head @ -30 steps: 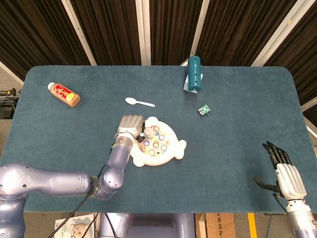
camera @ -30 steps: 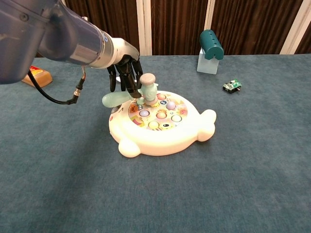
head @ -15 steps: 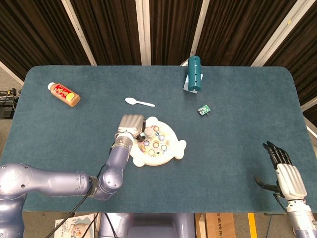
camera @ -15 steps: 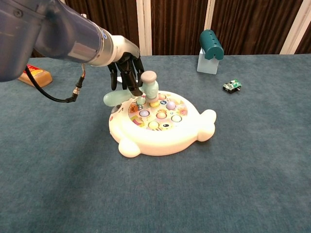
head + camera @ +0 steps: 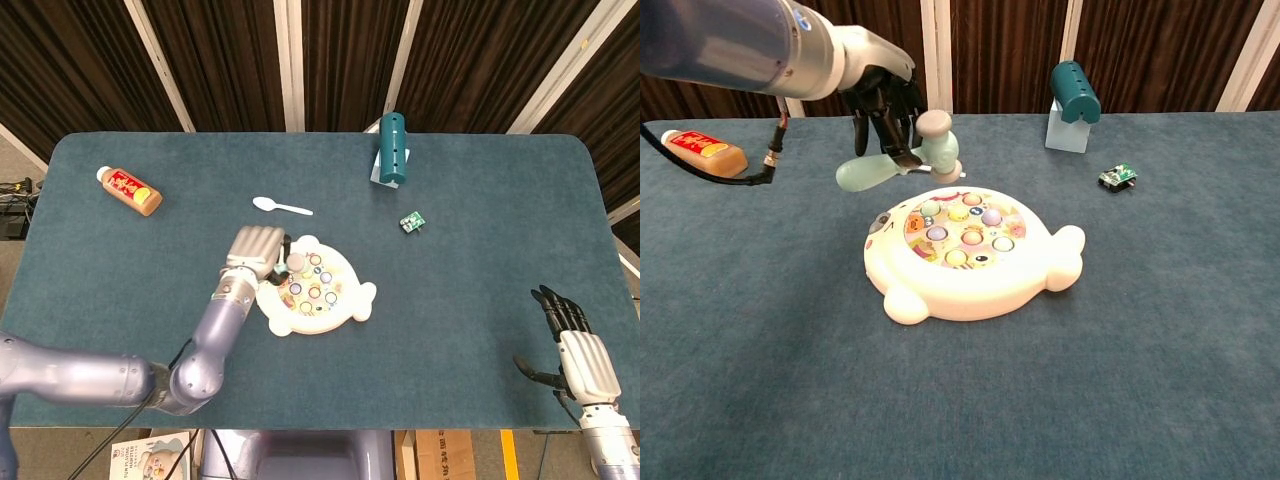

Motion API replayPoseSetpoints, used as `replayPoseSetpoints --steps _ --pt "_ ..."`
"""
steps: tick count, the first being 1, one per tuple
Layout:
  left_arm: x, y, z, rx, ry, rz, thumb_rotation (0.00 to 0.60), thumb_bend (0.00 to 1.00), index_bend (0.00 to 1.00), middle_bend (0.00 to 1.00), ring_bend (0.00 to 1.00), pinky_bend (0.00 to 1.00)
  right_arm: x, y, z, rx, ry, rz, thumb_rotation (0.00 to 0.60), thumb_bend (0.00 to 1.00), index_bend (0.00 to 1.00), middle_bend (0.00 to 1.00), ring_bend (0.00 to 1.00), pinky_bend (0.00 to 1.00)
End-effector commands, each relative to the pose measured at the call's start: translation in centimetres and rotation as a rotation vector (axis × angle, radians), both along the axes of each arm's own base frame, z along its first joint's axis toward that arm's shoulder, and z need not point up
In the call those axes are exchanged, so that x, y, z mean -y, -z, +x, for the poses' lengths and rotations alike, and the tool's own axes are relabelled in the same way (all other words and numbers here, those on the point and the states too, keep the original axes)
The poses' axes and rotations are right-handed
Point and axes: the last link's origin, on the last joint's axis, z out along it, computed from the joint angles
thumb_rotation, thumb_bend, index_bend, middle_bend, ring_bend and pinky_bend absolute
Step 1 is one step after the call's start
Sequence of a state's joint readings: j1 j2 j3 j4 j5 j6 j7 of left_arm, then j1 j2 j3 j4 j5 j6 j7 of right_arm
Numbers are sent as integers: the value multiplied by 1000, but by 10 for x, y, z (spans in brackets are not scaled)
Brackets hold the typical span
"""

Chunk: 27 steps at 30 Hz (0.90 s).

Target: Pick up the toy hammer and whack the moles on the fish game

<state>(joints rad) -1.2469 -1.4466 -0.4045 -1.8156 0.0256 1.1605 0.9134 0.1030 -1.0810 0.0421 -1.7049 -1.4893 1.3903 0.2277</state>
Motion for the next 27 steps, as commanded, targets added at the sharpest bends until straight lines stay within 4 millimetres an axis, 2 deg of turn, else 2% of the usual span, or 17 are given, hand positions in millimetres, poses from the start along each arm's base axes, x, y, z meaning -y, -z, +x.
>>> replayPoseSetpoints --steps 1,4,7,13,21,27 --pt "7 -12 -22 -23 15 17 600 648 669 567 409 507 0 0 0 -4 -2 -1 600 242 0 0 0 0" --pt "16 -23 -49 -43 32 30 600 648 669 567 409 507 0 1 0 -15 -5 -4 600 242 0 0 0 0" --pt "27 -35 -85 -39 17 14 600 648 669 567 409 507 0 1 0 -27 -6 -6 600 242 0 0 0 0" --pt "38 -50 -128 -6 -7 -18 600 648 669 567 409 507 -1 3 1 -40 -10 -7 600 242 0 0 0 0" --pt "44 -57 -163 -22 -23 -56 600 648 667 568 409 507 -1 4 2 -50 -14 -7 600 242 0 0 0 0" --pt "41 -43 -179 -90 13 -126 600 648 662 568 409 507 -1 4 2 -50 -15 -5 600 242 0 0 0 0"
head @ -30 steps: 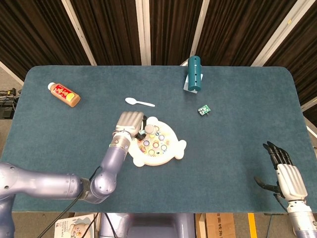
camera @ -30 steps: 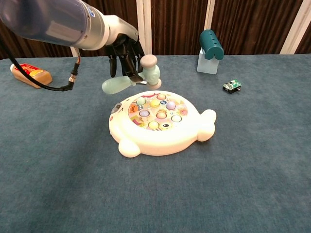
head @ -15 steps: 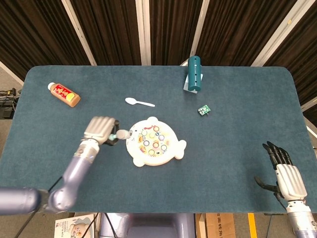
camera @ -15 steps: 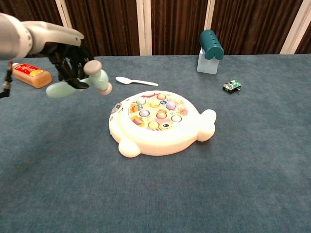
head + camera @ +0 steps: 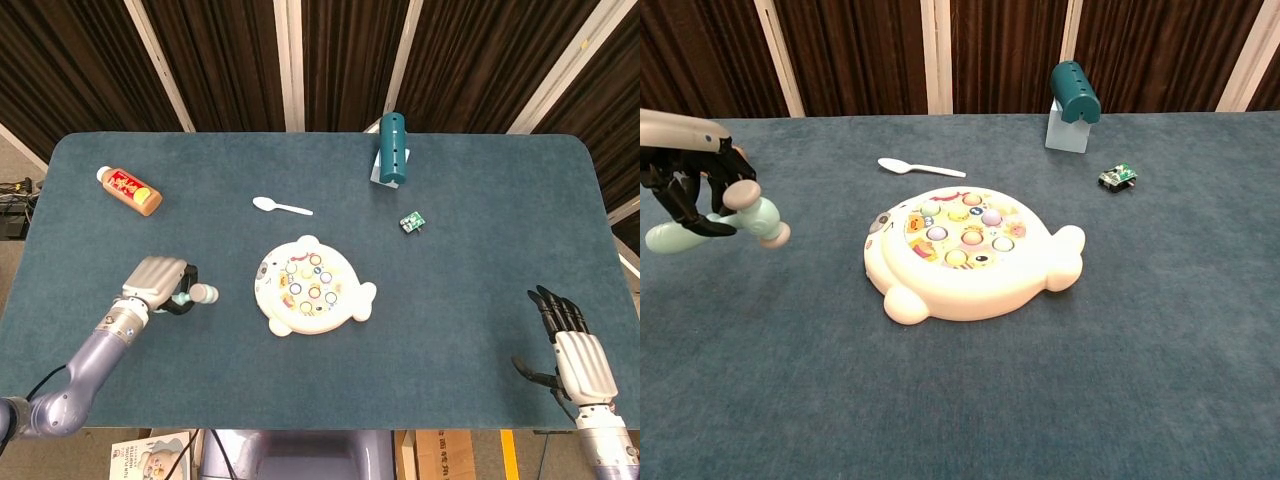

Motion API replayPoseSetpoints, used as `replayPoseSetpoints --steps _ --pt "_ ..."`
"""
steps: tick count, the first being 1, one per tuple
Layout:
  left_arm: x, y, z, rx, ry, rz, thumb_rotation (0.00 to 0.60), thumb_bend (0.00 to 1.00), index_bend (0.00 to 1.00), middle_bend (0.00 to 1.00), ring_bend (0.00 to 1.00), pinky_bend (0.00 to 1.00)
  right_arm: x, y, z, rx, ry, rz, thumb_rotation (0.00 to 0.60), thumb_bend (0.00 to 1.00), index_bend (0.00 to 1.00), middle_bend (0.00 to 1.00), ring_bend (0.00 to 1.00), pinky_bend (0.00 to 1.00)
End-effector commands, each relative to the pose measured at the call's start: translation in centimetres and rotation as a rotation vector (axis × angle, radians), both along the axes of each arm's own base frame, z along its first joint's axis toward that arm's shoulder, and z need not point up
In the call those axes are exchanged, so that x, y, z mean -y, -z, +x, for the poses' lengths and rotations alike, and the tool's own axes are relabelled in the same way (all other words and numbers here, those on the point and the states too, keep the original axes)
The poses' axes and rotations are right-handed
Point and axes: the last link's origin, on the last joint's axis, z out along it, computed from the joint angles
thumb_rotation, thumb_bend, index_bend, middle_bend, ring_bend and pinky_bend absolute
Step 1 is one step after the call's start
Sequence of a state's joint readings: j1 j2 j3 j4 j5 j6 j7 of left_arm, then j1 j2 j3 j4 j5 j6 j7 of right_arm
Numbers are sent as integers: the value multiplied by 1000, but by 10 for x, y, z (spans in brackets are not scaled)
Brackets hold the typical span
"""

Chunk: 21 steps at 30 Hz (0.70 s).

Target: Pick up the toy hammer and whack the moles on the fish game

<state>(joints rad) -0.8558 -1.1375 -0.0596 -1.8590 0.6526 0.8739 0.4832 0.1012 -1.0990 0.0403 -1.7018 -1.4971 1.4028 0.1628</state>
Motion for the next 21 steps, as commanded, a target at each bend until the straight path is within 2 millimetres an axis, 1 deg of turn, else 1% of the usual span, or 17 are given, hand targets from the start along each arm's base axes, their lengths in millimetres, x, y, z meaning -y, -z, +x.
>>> replayPoseSetpoints --steps 1,6,9,21 --pt "1 8 -7 -28 24 -48 600 648 661 568 409 507 0 0 0 0 0 0 600 242 0 0 0 0" --pt "-1 16 -15 -34 39 -104 600 648 661 569 409 507 0 -1 -1 10 9 1 600 242 0 0 0 0" --pt "-5 19 -19 -37 57 -103 600 648 661 569 409 507 0 -1 -1 12 8 2 600 242 0 0 0 0" --pt "-8 30 -21 -44 78 -126 600 647 651 568 409 507 0 0 0 10 6 4 600 242 0 0 0 0"
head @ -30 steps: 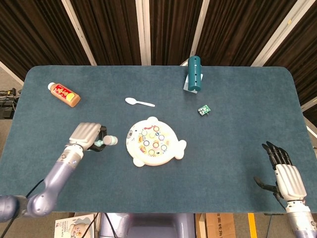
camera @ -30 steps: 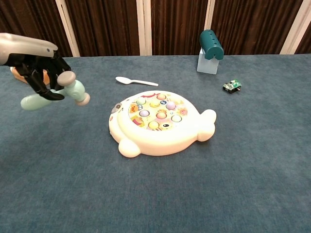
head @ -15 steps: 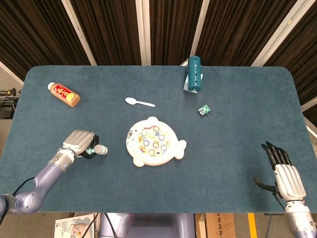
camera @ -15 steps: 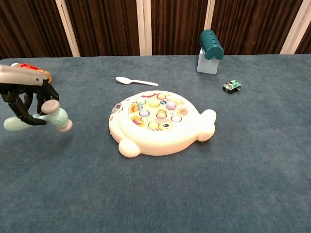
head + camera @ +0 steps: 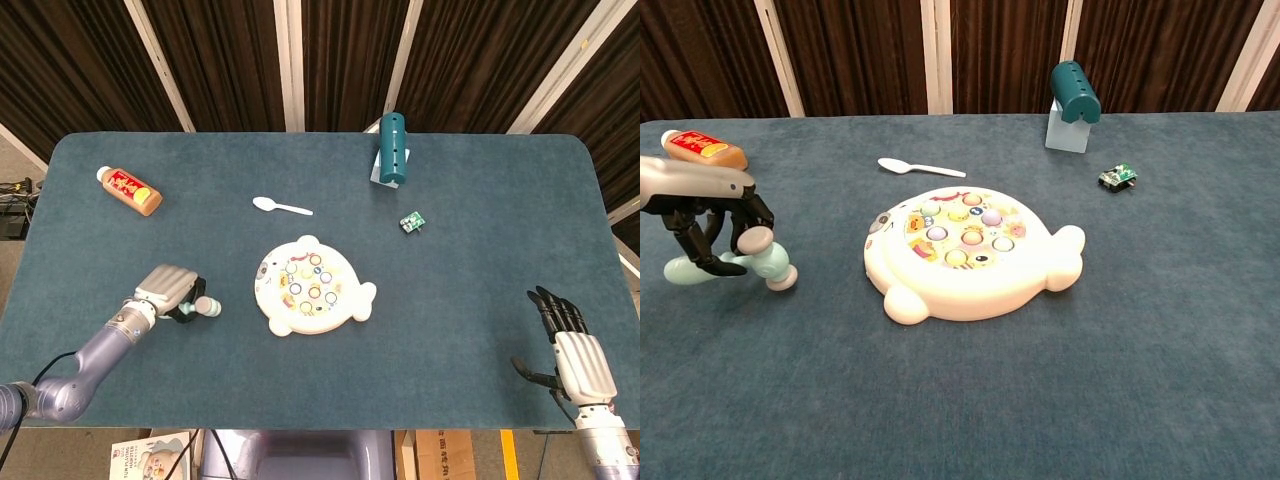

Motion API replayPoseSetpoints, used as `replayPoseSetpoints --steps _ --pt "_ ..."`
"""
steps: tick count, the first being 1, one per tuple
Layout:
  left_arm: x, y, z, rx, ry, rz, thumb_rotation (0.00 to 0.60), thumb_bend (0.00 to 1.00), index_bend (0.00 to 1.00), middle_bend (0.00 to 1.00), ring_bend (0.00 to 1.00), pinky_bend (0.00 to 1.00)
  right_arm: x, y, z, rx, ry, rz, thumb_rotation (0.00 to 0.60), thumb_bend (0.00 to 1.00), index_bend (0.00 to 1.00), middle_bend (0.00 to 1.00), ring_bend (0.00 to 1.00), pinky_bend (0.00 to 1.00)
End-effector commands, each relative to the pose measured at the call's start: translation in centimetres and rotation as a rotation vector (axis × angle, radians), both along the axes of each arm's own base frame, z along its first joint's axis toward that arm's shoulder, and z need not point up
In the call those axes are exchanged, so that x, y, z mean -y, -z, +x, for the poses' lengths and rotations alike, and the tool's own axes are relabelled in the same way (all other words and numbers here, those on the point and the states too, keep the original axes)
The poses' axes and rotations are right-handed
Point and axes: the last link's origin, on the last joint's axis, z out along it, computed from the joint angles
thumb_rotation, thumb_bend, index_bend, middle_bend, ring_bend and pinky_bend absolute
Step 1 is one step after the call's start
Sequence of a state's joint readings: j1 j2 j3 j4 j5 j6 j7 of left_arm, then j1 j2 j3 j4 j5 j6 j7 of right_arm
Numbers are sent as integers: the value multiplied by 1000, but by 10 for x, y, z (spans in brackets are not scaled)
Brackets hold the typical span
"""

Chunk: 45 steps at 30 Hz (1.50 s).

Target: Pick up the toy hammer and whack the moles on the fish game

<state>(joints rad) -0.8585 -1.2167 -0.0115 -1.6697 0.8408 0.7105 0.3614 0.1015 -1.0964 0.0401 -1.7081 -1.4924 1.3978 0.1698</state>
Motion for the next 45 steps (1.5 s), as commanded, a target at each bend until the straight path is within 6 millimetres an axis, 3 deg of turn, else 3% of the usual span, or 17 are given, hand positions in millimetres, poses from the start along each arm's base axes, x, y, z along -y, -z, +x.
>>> replayPoseSetpoints --steps 1,27,45 --pt "0 3 1 -3 6 -7 600 647 644 568 408 507 0 0 0 0 0 0 600 242 0 0 0 0" --pt "-7 11 -7 -36 -6 16 600 586 568 539 383 498 -1 1 1 3 -7 2 600 242 0 0 0 0" --pt "-10 7 -12 -66 -20 49 600 416 483 479 340 468 -1 1 2 7 -12 3 600 242 0 0 0 0"
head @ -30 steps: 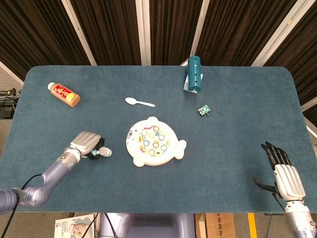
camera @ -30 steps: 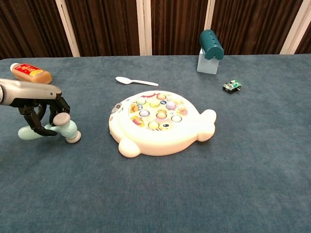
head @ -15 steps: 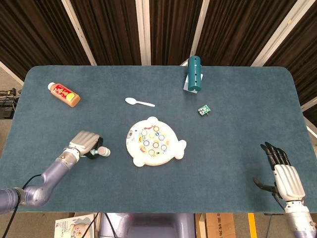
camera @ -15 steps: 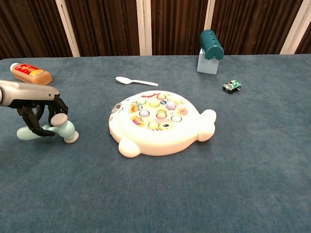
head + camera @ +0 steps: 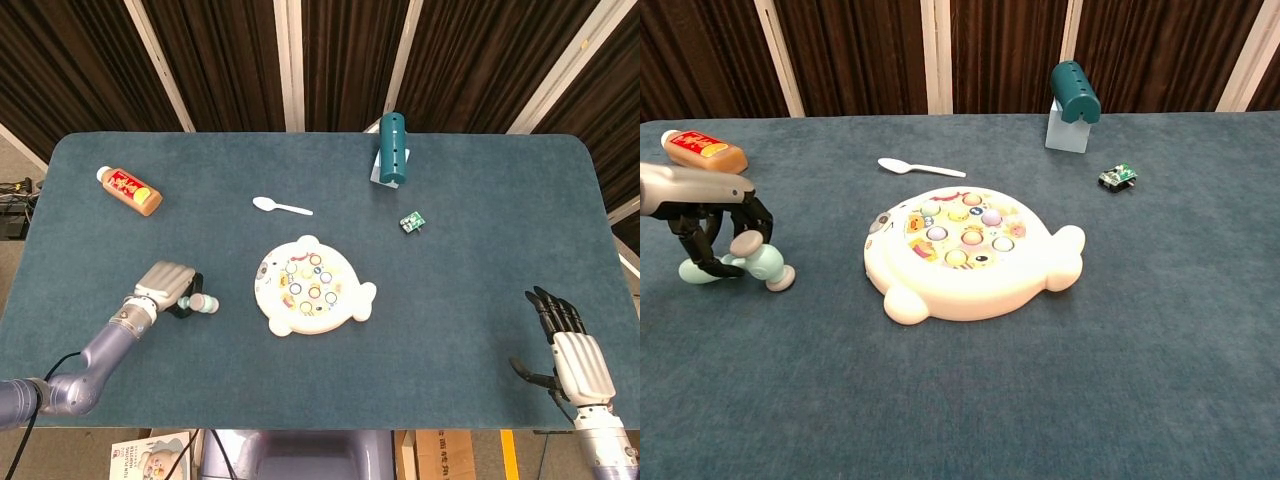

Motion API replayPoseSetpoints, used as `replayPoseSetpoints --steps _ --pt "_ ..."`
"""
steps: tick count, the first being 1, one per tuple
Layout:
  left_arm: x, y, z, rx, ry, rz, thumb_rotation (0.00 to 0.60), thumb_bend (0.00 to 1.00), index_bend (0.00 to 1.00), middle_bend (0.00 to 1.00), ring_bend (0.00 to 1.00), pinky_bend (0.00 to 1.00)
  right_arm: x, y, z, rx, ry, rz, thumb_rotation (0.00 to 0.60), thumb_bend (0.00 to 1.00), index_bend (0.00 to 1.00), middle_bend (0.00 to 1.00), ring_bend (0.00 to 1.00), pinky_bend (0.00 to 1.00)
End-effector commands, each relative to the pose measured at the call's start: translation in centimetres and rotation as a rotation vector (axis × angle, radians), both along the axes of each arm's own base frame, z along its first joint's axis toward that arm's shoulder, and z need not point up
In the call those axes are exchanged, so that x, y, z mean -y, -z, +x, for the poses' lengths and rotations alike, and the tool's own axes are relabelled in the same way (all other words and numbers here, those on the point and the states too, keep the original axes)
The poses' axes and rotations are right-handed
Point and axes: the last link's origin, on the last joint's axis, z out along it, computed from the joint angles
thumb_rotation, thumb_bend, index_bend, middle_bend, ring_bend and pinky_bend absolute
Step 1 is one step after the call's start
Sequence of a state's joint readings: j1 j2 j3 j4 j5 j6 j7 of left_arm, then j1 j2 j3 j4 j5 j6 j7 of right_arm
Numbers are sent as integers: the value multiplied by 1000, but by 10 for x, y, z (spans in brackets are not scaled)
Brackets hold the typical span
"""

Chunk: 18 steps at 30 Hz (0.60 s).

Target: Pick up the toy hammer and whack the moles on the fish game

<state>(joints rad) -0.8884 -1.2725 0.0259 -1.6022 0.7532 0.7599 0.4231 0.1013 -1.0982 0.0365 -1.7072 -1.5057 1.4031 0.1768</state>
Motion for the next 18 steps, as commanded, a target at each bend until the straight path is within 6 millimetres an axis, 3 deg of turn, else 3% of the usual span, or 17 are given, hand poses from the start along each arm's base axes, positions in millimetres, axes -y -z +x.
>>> replayPoseSetpoints --steps 1,13,18 --pt "0 -1 0 -3 0 4 600 404 478 475 337 465 0 0 0 0 0 0 600 242 0 0 0 0" --pt "-1 -5 1 -1 -2 27 600 375 441 445 311 446 -1 0 1 0 -3 2 600 243 0 0 0 0" --pt "0 -8 0 0 -3 34 600 259 423 427 296 429 -1 0 1 0 -5 2 600 242 0 0 0 0"
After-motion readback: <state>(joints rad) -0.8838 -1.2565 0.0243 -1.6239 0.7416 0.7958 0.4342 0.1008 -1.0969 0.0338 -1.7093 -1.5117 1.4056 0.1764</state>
